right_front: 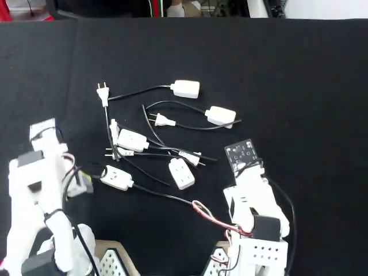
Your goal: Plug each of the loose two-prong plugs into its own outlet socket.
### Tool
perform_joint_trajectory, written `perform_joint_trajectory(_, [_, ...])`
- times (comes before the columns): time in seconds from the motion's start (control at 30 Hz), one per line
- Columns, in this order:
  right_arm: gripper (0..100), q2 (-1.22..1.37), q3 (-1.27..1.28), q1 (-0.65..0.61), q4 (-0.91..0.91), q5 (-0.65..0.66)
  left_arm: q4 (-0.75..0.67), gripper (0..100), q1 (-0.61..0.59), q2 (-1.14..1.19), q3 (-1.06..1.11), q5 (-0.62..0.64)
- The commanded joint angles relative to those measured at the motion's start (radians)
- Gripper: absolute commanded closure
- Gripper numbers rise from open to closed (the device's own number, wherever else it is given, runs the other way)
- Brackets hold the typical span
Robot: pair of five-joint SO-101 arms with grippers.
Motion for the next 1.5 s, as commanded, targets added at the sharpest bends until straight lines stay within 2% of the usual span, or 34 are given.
perform_joint_trajectory(0.0, [98.4, -0.031, -0.051, -0.095, -0.066, 0.025, -0.086, 77, -0.065, -0.023, 0.05, -0.109])
perform_joint_trajectory(0.17, [98.3, -0.022, -0.177, -0.155, -0.043, 0.258, -0.095, 77, -0.074, -0.015, 0.041, -0.14])
perform_joint_trajectory(0.27, [98.2, -0.019, -0.22, -0.157, -0.043, 0.262, -0.097, 77, -0.076, -0.014, 0.044, -0.172])
perform_joint_trajectory(0.37, [91.5, 0.053, -0.24, -0.157, -0.052, 0.262, -0.097, 77, -0.076, -0.015, 0.048, -0.213])
perform_joint_trajectory(0.43, [87.2, 0.156, -0.274, -0.157, -0.086, 0.261, -0.097, 77, -0.076, -0.015, 0.048, -0.241])
perform_joint_trajectory(0.53, [88.7, 0.358, -0.395, -0.169, -0.123, 0.261, -0.097, 77, -0.077, -0.014, 0.05, -0.25])
perform_joint_trajectory(0.63, [89.8, 0.602, -0.578, -0.25, -0.068, 0.261, -0.097, 77, -0.077, -0.014, 0.056, -0.25])
perform_joint_trajectory(0.73, [89.7, 0.839, -0.739, -0.321, -0.031, 0.255, -0.157, 77, -0.079, -0.025, 0.093, -0.249])
perform_joint_trajectory(0.87, [89.7, 1.104, -0.915, -0.362, -0.069, 0.244, -0.178, 77, -0.081, -0.025, 0.099, -0.247])
perform_joint_trajectory(0.93, [89.5, 1.225, -0.997, -0.385, -0.101, 0.287, -0.19, 77, -0.079, -0.025, 0.101, -0.247])
perform_joint_trajectory(1.0, [89.3, 1.348, -1.078, -0.419, -0.118, 0.322, -0.242, 78, -0.079, -0.025, 0.111, -0.215])
perform_joint_trajectory(1.07, [86.6, 1.477, -1.176, -0.448, -0.121, 0.333, -0.288, 82, -0.079, -0.026, 0.12, -0.149])
perform_joint_trajectory(1.13, [83.5, 1.6, -1.276, -0.471, -0.121, 0.356, -0.299, 86, -0.077, -0.037, 0.12, -0.135])
perform_joint_trajectory(1.3, [81.5, 1.88, -1.489, -0.512, -0.126, 0.41, -0.302, 90, -0.071, -0.161, 0.194, -0.144])
perform_joint_trajectory(1.47, [81.5, 2.095, -1.615, -0.517, -0.18, 0.41, -0.315, 89, -0.068, -0.462, 0.346, -0.144])
